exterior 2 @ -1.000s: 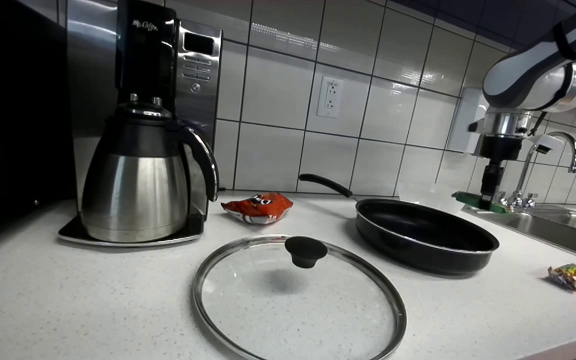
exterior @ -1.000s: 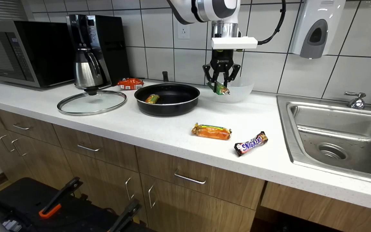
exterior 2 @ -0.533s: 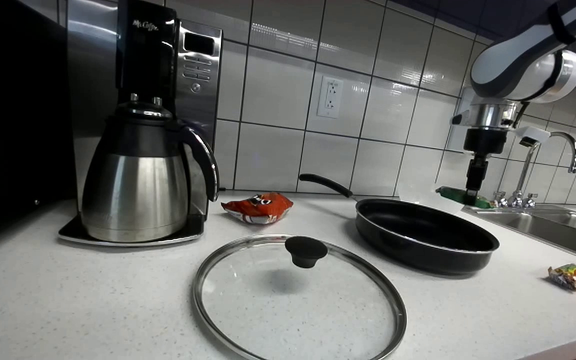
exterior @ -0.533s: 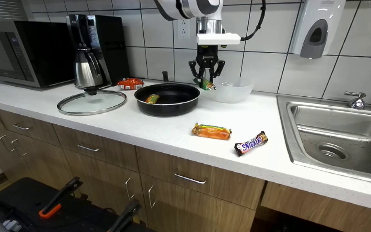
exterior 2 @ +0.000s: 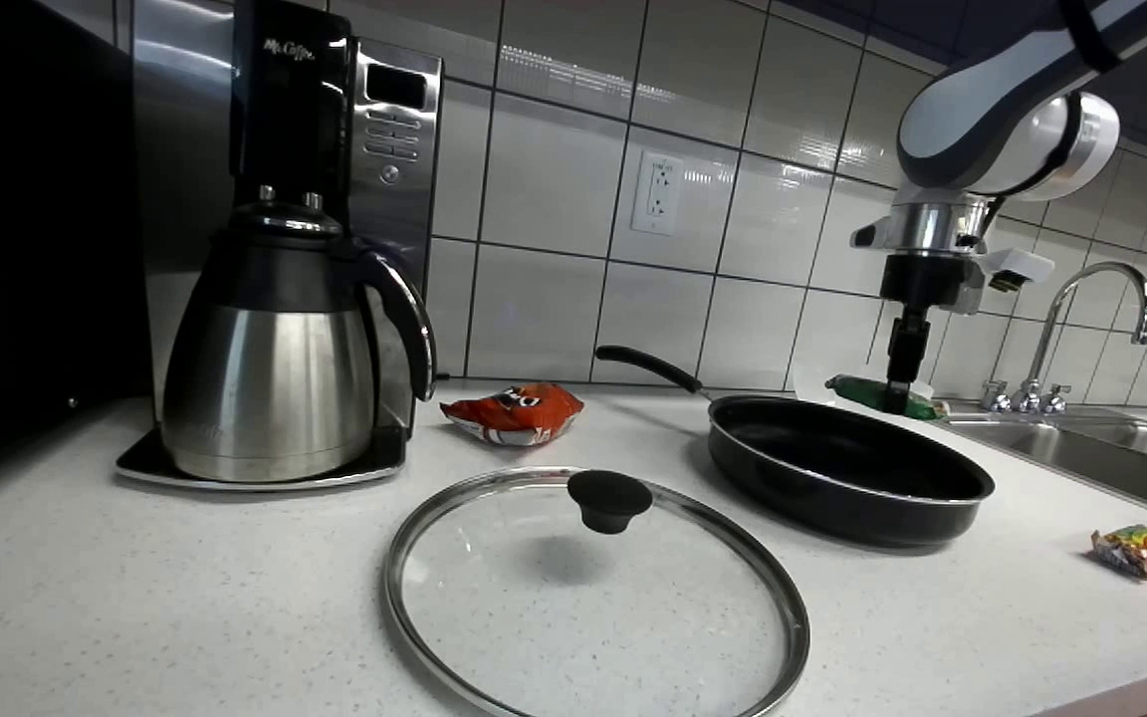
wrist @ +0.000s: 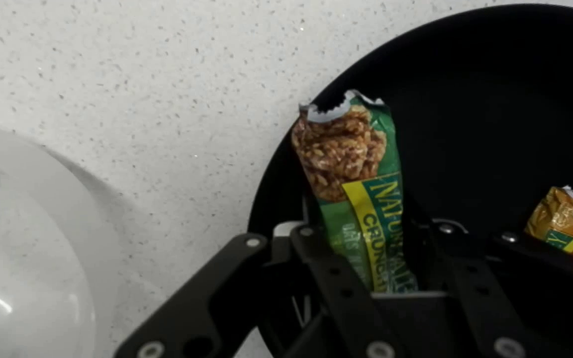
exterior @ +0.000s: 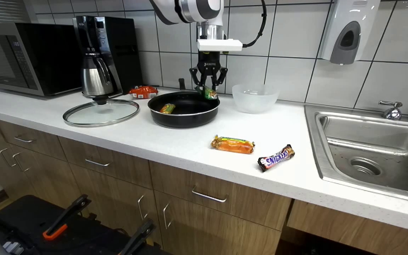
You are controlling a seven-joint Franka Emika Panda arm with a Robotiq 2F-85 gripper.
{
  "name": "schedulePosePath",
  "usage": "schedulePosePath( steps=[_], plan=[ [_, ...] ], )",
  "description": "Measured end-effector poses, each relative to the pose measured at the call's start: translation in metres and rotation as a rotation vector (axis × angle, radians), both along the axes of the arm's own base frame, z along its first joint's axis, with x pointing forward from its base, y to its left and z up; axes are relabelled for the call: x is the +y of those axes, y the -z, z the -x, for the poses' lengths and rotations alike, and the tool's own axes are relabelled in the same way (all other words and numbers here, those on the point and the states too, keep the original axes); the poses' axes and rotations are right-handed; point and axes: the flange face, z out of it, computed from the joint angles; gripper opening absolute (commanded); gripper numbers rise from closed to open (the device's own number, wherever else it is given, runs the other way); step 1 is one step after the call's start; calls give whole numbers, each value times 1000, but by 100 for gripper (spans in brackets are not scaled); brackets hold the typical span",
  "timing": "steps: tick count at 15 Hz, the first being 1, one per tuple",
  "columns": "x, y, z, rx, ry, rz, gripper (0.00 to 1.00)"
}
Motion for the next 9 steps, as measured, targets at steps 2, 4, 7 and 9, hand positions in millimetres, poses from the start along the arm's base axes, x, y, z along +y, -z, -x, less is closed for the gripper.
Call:
schedulePosePath(
  steps=[2,4,7,9],
  plan=[
    [12,3,0,6,-16,-3,14],
    [21,6,1,13,-27,-4,14],
    [26,13,2,24,-34,-6,14],
    [26,19,3,31,-34,-6,14]
  ],
)
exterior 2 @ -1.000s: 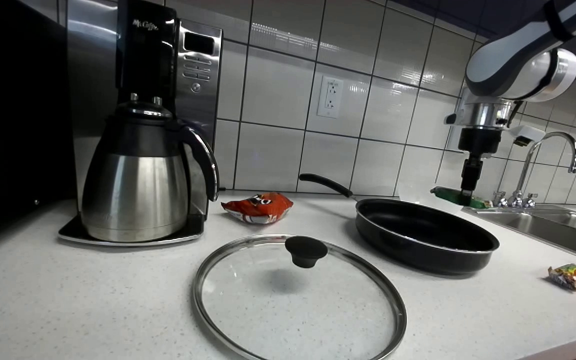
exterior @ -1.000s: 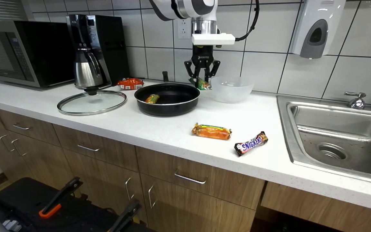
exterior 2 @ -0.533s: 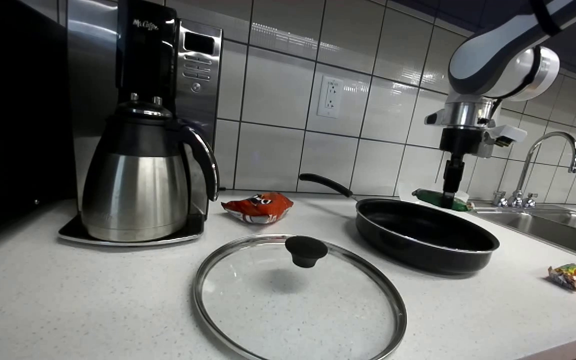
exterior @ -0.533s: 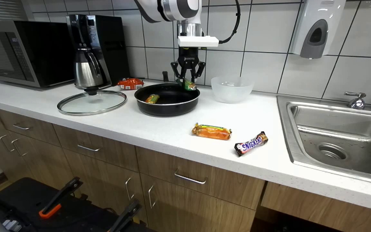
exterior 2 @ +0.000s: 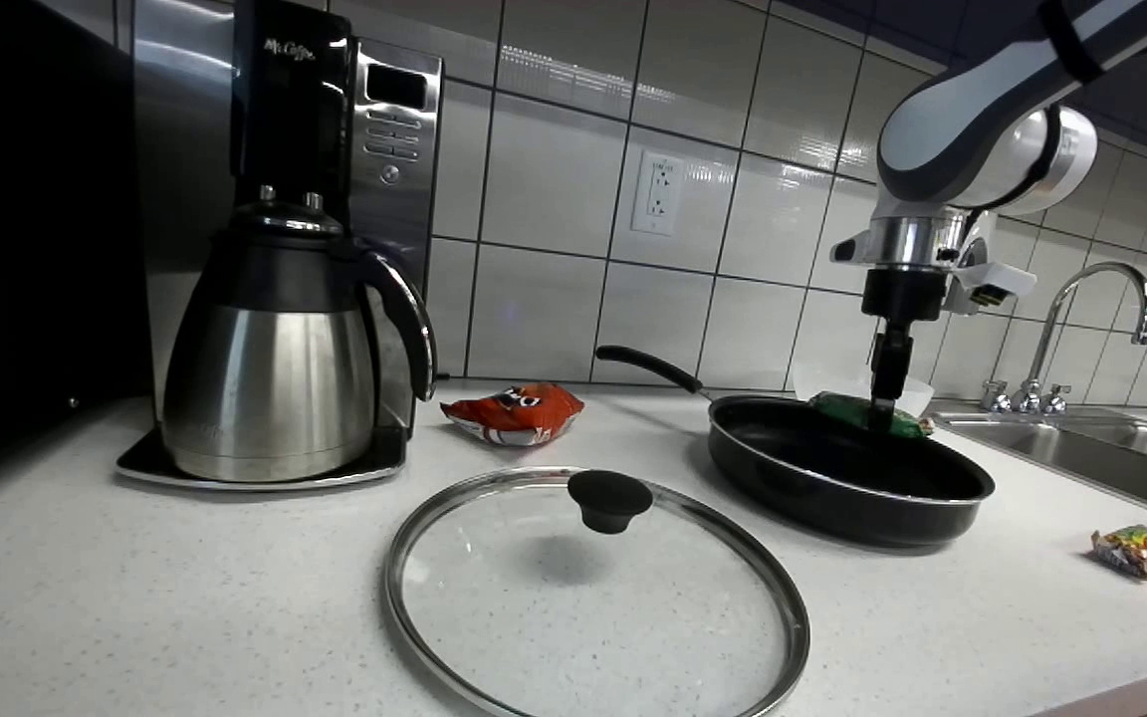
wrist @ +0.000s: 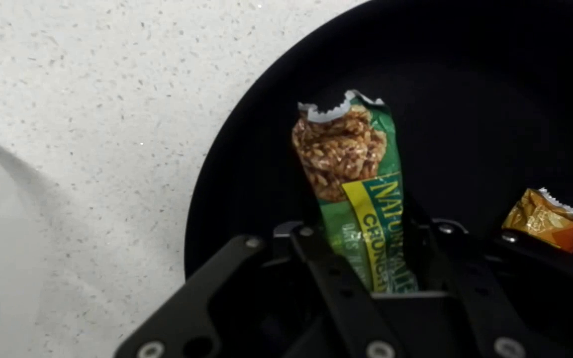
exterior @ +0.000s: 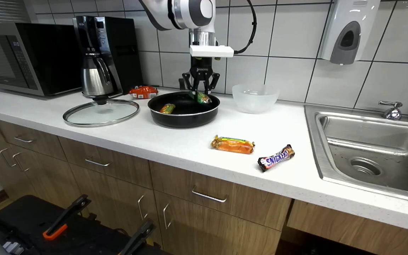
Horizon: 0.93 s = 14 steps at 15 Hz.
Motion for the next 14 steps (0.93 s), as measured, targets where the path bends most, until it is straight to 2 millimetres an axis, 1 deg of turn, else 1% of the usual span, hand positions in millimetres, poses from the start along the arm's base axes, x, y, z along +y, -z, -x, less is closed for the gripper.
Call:
schedulePosePath(
  steps=[8,12,13,14],
  plan=[
    [-3,26,1,32,4,-2,14],
    [-8,34,1,39,12,-1,14],
    [-10,35,1,40,14,-1,19],
    [-11,36,1,40,15,0,64]
  ],
)
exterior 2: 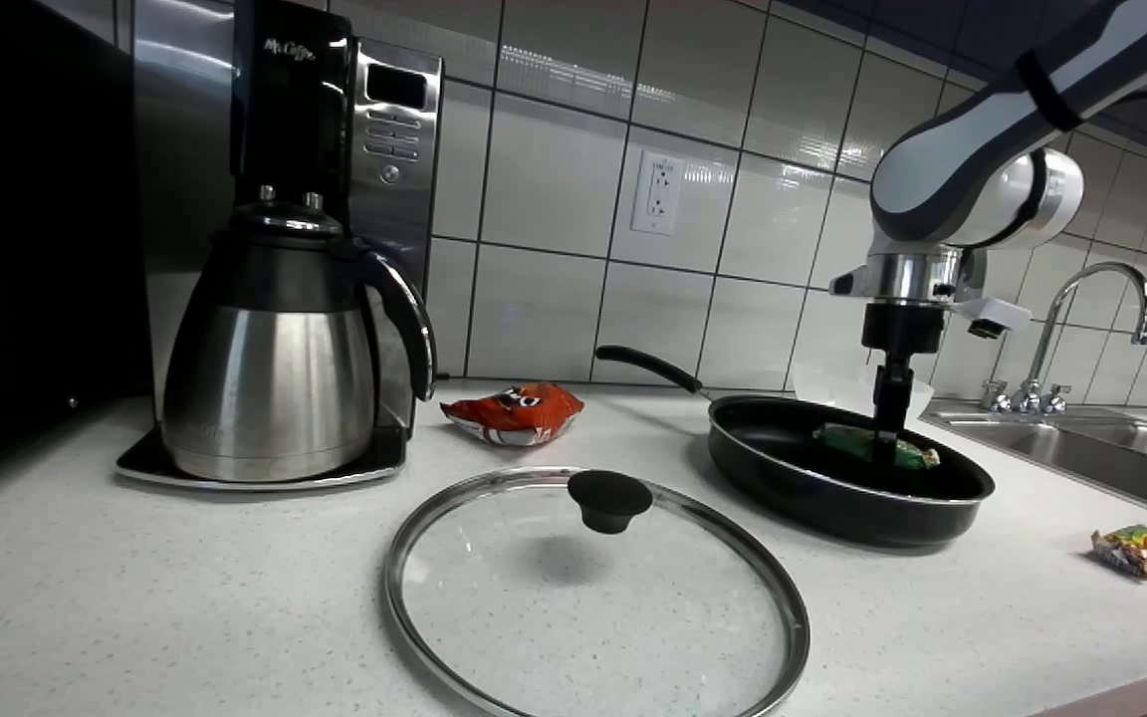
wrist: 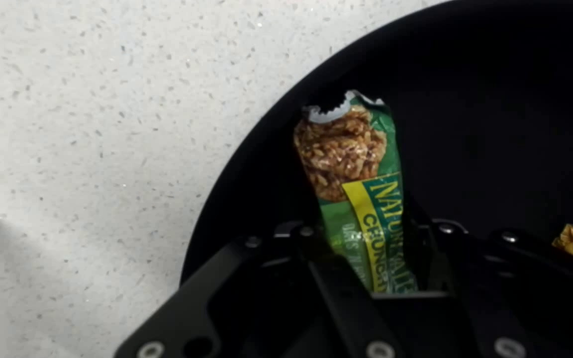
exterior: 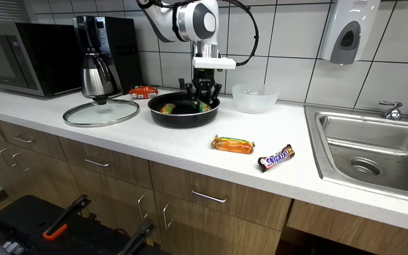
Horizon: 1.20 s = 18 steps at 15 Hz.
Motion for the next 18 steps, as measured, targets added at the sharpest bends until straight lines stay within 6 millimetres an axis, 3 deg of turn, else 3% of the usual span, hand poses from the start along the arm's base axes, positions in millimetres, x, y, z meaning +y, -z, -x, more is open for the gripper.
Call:
schedulePosePath(
  steps=[2,6,11,18],
  plan=[
    [-1,0,0,-2,1,1,70],
    [-1,-4,-2,-16,1,3,99],
    [-1,-20,-4,-46,0,6,100],
    [-3,-62,-3,-105,4,13,100]
  ],
)
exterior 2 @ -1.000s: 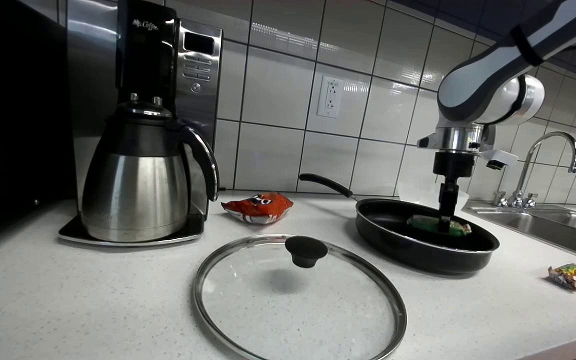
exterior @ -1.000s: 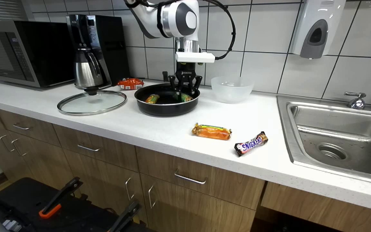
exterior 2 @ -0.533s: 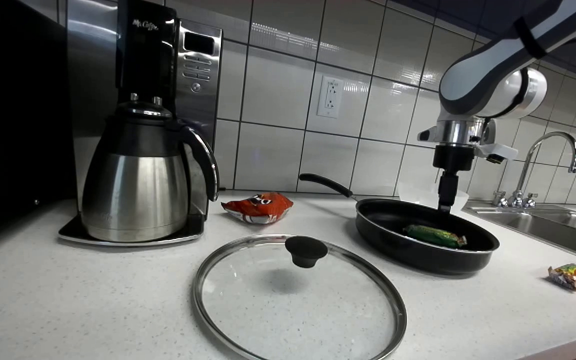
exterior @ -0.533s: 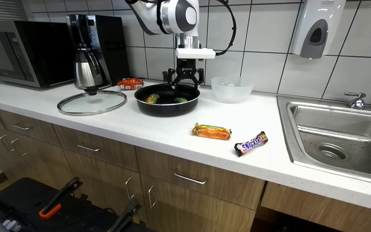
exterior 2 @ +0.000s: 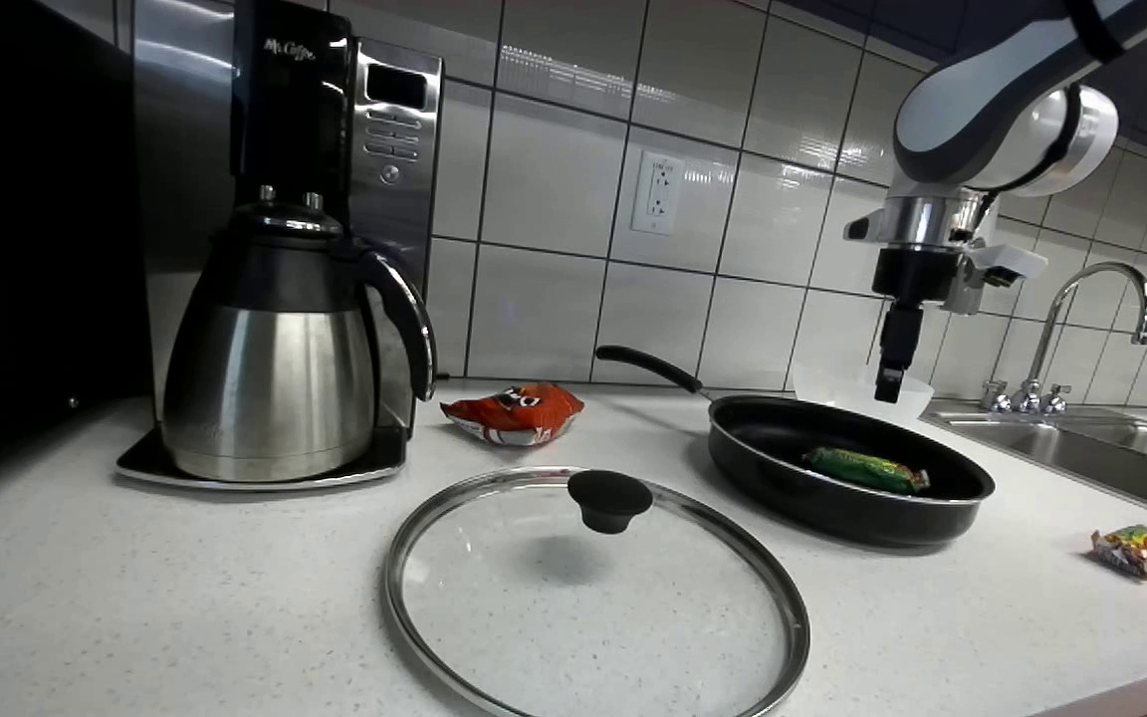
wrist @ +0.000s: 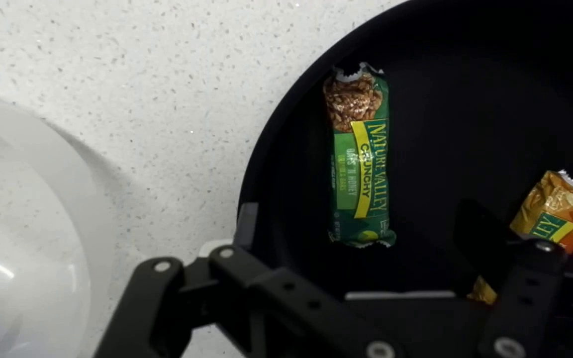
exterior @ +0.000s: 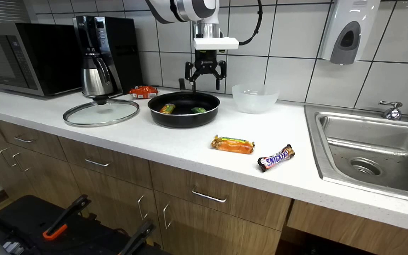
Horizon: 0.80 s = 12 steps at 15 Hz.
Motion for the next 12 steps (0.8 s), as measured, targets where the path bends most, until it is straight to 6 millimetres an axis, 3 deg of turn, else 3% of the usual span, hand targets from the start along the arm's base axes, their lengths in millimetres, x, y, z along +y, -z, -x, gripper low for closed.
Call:
schedulePosePath(
  steps=[6,12],
  plan=[
    [-10,-25,14,-23,19,3,100],
    [-22,-36,39,-16,43,6,100]
  ],
)
